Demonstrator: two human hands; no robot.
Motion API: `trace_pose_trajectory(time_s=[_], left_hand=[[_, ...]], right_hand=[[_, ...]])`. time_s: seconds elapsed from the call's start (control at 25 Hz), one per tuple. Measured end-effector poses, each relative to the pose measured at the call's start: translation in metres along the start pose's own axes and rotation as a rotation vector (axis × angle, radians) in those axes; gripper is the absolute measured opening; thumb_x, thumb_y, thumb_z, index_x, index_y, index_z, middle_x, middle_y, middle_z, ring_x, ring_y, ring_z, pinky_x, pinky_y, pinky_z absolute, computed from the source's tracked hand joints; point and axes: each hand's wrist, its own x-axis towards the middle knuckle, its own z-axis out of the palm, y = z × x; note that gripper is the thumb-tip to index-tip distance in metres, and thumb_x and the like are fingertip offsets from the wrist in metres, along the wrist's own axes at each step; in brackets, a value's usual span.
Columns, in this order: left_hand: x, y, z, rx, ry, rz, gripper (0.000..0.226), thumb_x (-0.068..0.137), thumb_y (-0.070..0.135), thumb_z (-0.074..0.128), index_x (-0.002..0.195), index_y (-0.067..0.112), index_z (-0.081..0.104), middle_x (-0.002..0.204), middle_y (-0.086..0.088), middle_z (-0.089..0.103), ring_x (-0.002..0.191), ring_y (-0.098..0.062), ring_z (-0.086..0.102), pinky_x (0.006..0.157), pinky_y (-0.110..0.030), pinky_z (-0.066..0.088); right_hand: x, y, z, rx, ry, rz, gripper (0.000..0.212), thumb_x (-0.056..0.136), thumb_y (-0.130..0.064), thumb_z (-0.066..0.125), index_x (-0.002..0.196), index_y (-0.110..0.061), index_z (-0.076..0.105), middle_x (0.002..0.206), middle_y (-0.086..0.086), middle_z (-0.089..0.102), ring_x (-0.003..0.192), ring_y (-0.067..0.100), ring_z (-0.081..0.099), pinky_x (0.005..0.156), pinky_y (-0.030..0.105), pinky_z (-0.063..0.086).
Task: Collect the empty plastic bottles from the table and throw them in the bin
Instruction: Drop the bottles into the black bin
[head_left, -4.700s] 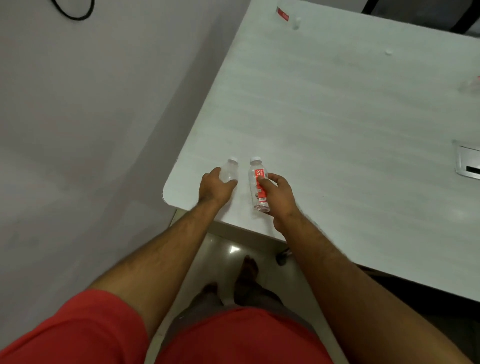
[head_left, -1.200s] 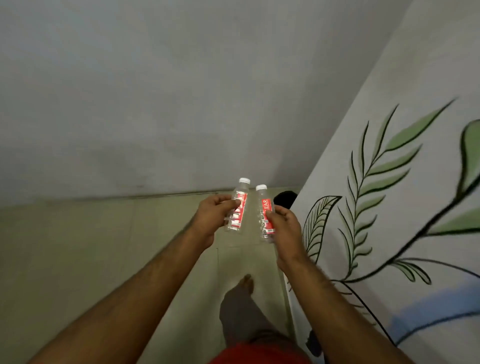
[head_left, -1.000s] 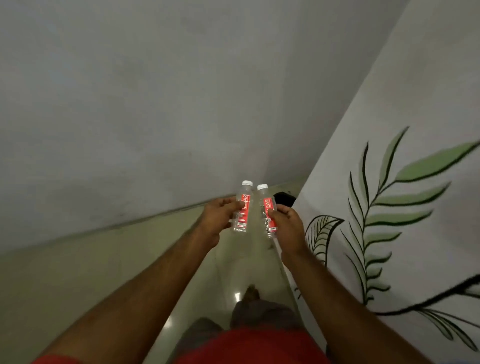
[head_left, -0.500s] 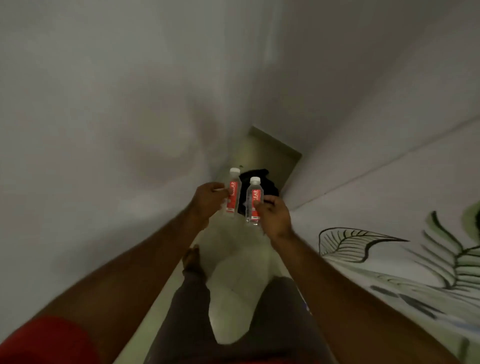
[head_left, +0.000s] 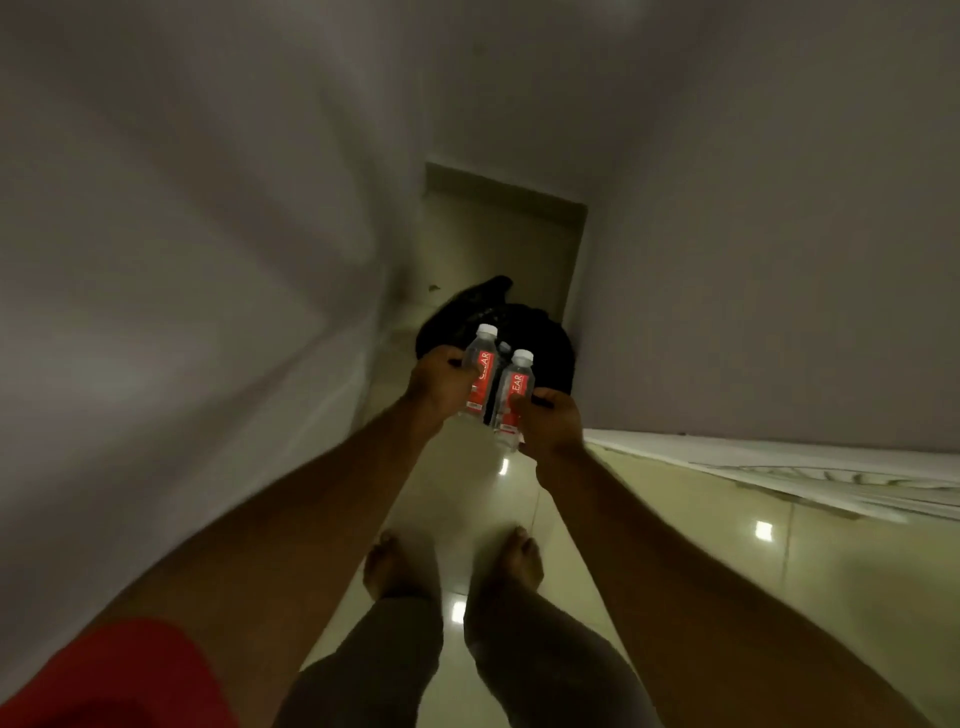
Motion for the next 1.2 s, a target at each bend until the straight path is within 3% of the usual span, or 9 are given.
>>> trace_pose_trajectory(time_s=[0.12,0.28,0.48,0.6,0.68,0.8,1.0,1.2], left_hand=[[0.070,-0.028,0.035,0.109,-0.015,-0.011,0.026,0.094,0.023,0.058,0.108,0.001,0.062,0.105,-0.016,0.069,0.098,-0.037,0.068,0.082,-0.037,0.056],[0.120,-0.046,0.067,0.346,-0.014,0.078,0.047,0.094,0.045,0.056,0.113,0.003,0.062,0.118,-0.018,0.066,0.110,-0.037,0.061,0.089,-0.033,0.046],[0.100,-0.053,0.066,0.419,0.000,0.183,0.027,0.094,0.016,0.055,0.115,0.001,0.062,0.117,-0.020,0.066,0.110,-0.037,0.061,0.093,-0.040,0.050],[0.053,-0.039,0.053,0.369,-0.005,0.212,0.027,0.095,0.011,0.053,0.117,-0.001,0.063,0.121,-0.021,0.065,0.116,-0.036,0.059,0.103,-0.040,0.045],[0.012,-0.023,0.039,0.350,-0.009,0.220,0.027,0.096,0.010,0.053,0.119,0.000,0.062,0.124,-0.018,0.064,0.118,-0.033,0.058,0.101,-0.032,0.042],[-0.053,0.003,0.018,0.348,-0.012,0.245,0.026,0.095,0.011,0.053,0.118,0.003,0.063,0.122,-0.015,0.065,0.114,-0.030,0.060,0.089,-0.025,0.042],[-0.156,0.035,-0.008,0.321,-0.035,0.336,0.030,0.093,0.010,0.054,0.122,0.007,0.062,0.122,-0.011,0.066,0.112,-0.026,0.062,0.089,-0.026,0.047],[-0.295,0.063,-0.022,0.272,-0.182,0.470,0.030,0.095,0.015,0.058,0.124,0.012,0.061,0.113,-0.002,0.065,0.102,-0.016,0.060,0.089,-0.026,0.049]], right_hand=[[0.068,0.031,0.017,-0.039,0.077,-0.017,0.027,0.082,-0.032,0.075,0.103,-0.019,0.064,0.104,0.006,0.071,0.096,0.031,0.070,0.087,0.051,0.058],[0.124,0.047,0.031,-0.027,0.094,-0.075,0.042,0.086,-0.028,0.073,0.122,-0.010,0.060,0.112,0.003,0.068,0.099,0.024,0.065,0.092,0.038,0.053],[0.108,0.051,0.021,0.068,0.095,-0.065,0.036,0.093,-0.017,0.066,0.127,-0.010,0.058,0.114,0.006,0.066,0.103,0.023,0.062,0.097,0.038,0.051],[0.063,0.040,0.014,0.142,0.100,-0.085,0.020,0.090,-0.020,0.066,0.110,-0.021,0.066,0.116,0.002,0.067,0.105,0.023,0.064,0.100,0.042,0.052],[0.032,0.033,0.007,0.190,0.107,-0.081,0.018,0.077,-0.034,0.069,0.094,-0.034,0.067,0.119,0.006,0.071,0.107,0.031,0.067,0.098,0.050,0.053],[-0.029,0.018,-0.010,0.236,0.081,-0.100,0.029,0.074,-0.034,0.066,0.103,-0.028,0.067,0.111,0.011,0.073,0.103,0.034,0.069,0.092,0.052,0.056],[-0.153,-0.012,-0.051,0.357,0.071,-0.160,0.020,0.092,-0.011,0.059,0.111,-0.011,0.066,0.099,0.010,0.070,0.087,0.025,0.066,0.072,0.037,0.054],[-0.302,-0.008,-0.114,0.576,0.207,-0.228,0.017,0.093,-0.013,0.062,0.111,-0.014,0.065,0.092,0.003,0.071,0.082,0.018,0.066,0.070,0.032,0.054]])
